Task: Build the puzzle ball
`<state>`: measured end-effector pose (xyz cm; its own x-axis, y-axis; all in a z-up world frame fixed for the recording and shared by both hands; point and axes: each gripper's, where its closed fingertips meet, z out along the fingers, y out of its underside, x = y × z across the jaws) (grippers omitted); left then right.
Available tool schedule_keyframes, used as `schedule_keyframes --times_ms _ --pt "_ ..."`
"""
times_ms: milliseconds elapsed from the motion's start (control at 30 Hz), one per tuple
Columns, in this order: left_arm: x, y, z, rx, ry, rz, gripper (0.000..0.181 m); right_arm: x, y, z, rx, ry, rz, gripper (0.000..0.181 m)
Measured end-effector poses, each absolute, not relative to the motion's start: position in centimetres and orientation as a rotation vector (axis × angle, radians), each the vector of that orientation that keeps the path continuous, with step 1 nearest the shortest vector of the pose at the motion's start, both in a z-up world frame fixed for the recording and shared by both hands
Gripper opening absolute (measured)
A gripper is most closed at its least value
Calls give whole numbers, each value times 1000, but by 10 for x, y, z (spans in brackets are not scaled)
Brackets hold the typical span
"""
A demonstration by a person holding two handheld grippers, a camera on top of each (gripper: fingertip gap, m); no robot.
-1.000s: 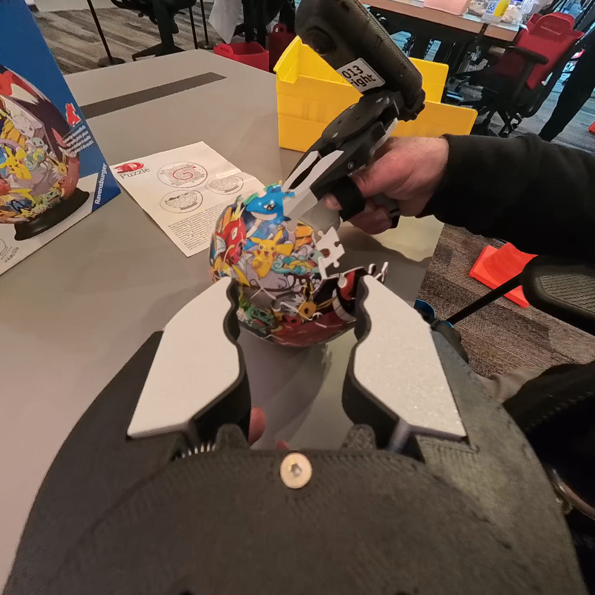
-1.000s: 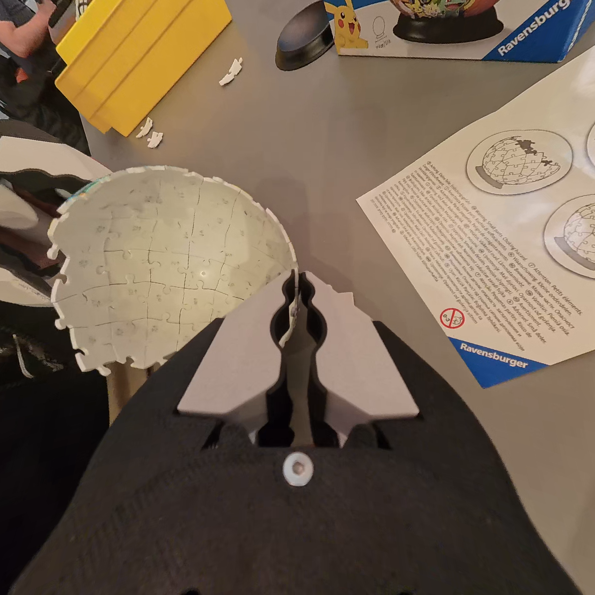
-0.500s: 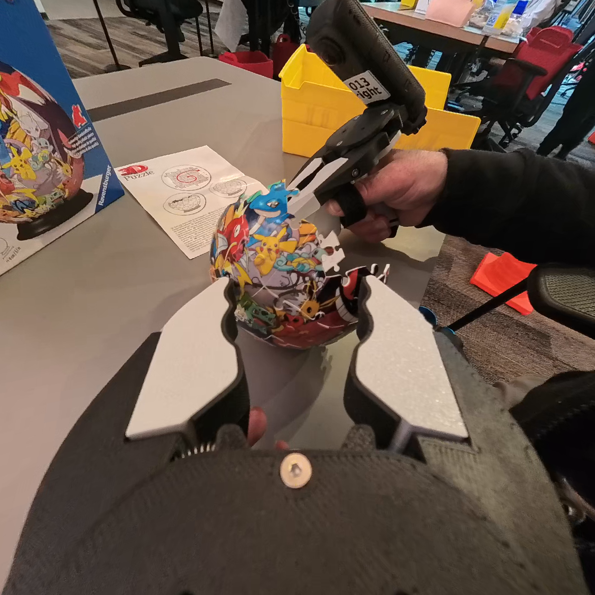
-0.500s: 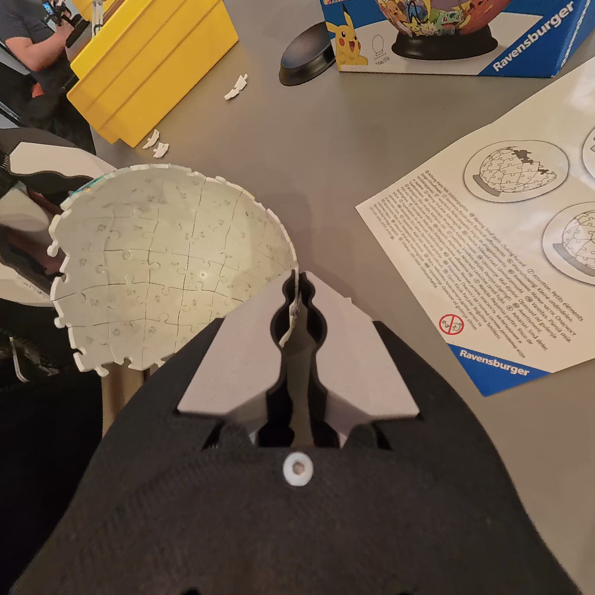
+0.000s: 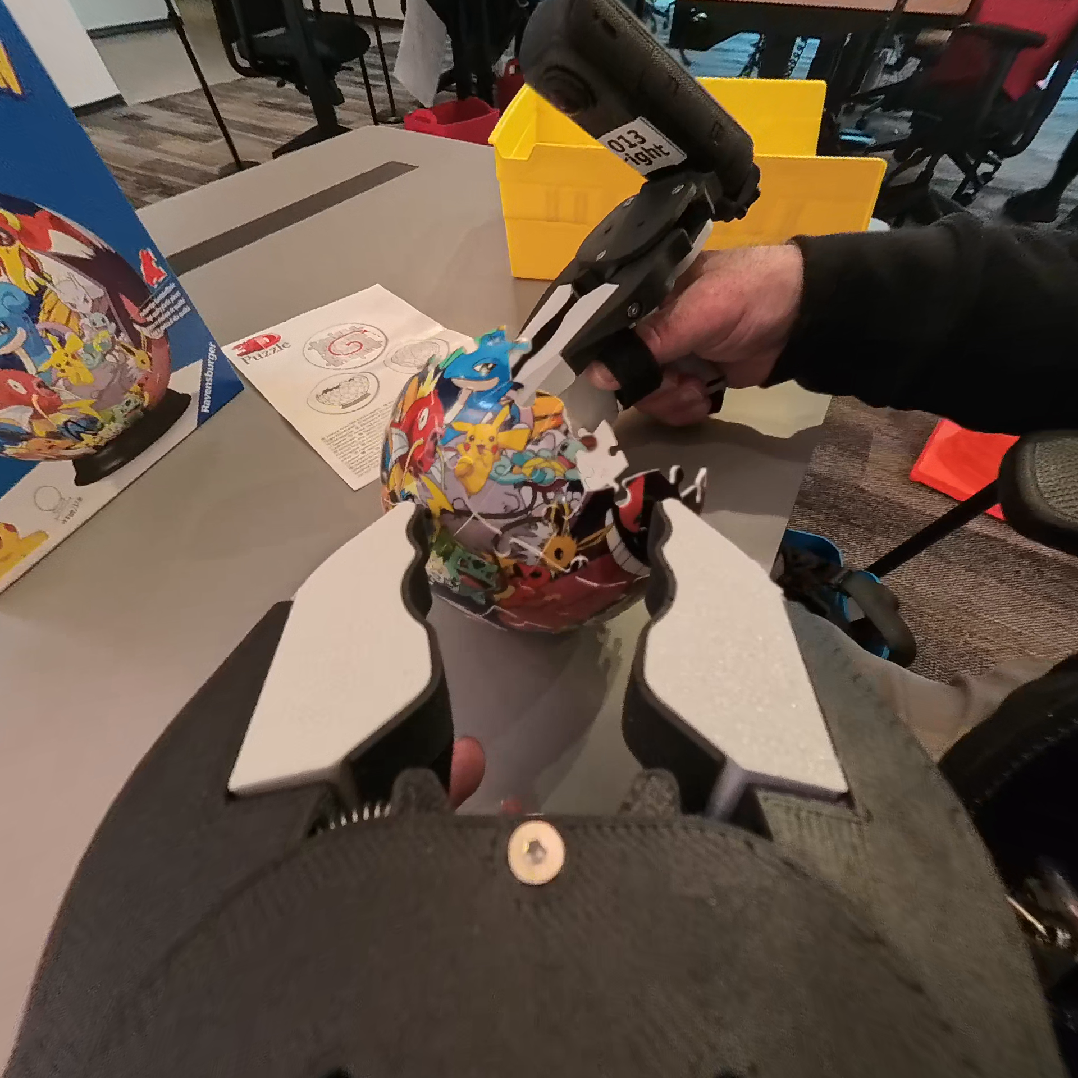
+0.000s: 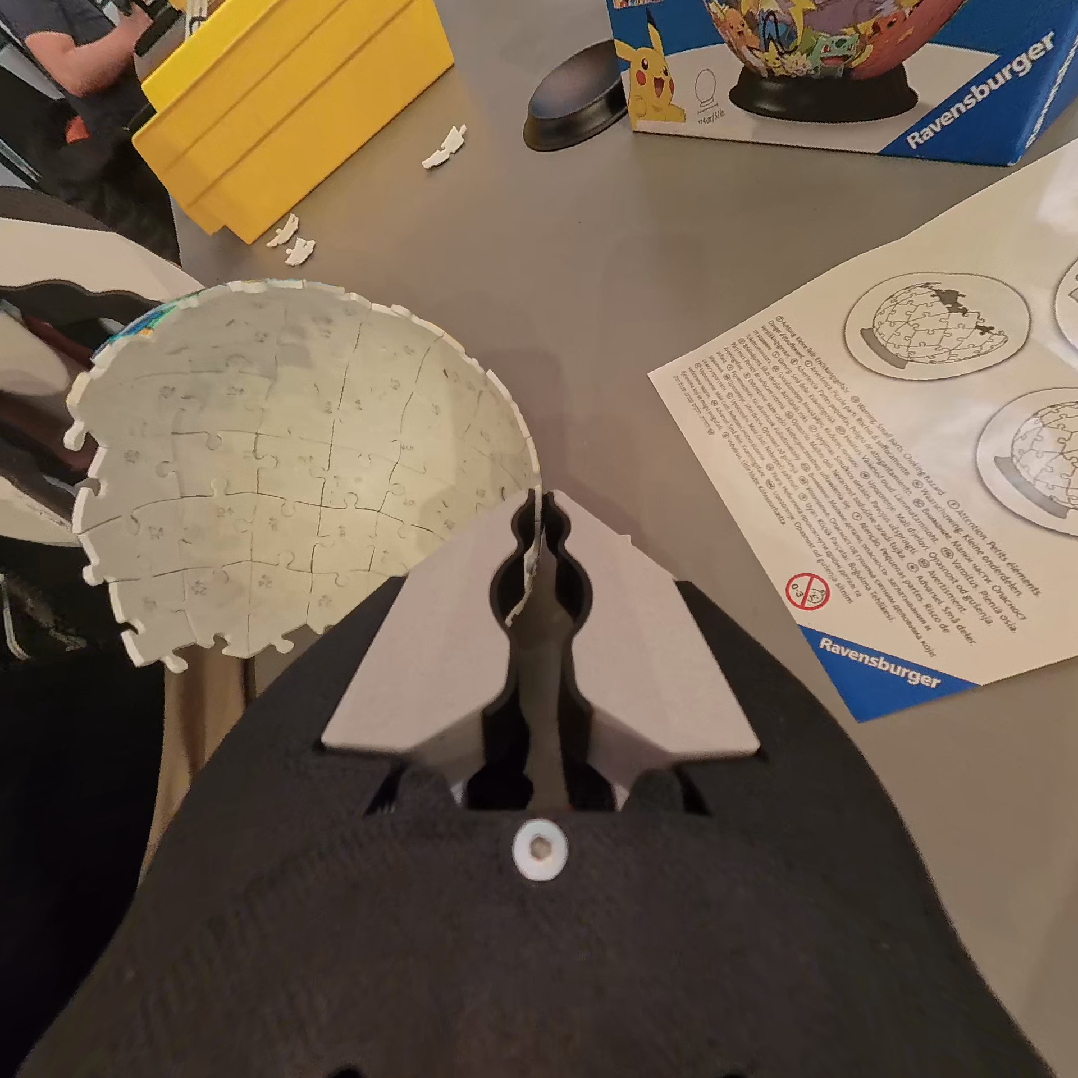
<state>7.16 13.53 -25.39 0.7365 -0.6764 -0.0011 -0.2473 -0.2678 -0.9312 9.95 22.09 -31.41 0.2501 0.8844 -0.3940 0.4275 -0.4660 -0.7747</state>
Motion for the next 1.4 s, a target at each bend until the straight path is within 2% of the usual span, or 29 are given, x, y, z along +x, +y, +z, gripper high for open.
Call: schedule_keyframes --times_ms 367,767,1400 --pt "72 137 -254 -1845 714 -478 72 98 222 -316 -2014 -1196 1152 2" --pt "72 137 -254 -1845 717 -469 72 112 215 -327 -2148 -1258 1125 11" --pt "72 139 -255 -1838 738 -433 72 110 209 -331 -2148 -1292 1154 2"
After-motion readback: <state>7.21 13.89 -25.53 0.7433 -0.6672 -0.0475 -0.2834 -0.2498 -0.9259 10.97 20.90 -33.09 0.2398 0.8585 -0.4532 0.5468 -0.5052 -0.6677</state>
